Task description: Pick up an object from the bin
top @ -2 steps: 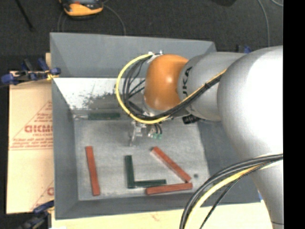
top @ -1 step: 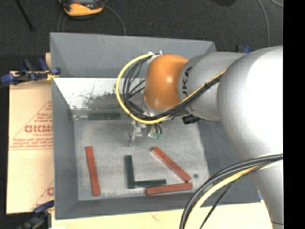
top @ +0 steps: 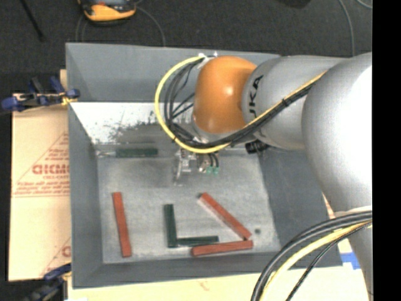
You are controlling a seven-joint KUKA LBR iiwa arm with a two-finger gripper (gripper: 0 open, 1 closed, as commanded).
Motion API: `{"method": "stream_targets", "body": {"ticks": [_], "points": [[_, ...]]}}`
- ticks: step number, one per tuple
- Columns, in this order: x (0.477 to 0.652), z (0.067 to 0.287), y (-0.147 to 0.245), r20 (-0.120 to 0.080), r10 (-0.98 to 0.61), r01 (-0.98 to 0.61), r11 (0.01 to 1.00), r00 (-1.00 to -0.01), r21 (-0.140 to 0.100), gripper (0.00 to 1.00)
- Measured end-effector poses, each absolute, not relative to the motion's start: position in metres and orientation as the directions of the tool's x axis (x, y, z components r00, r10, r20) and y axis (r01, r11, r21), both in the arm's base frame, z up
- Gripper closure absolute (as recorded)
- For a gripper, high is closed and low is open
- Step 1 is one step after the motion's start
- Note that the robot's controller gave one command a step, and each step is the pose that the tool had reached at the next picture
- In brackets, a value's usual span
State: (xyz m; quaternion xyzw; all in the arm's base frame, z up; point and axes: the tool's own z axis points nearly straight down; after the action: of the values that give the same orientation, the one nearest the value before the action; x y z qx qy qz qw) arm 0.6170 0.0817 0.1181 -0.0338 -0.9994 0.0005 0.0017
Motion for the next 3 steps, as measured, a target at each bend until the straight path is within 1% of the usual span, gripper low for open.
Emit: {"method": "stream_targets", "body": {"ticks": [1, 2, 3], "points": [[0.568, 0.166, 0.109, 0.000, 0.054, 0.054, 0.999, -0.999, 0.000, 1.00], [0.580, 0.157, 0.122, -0.005, 0.057, 0.057, 0.998, -0.998, 0.002, 0.00], [0.597, 0.146, 0.125, -0.006, 0.060, 0.060, 0.998, -0.998, 0.002, 0.00]]}}
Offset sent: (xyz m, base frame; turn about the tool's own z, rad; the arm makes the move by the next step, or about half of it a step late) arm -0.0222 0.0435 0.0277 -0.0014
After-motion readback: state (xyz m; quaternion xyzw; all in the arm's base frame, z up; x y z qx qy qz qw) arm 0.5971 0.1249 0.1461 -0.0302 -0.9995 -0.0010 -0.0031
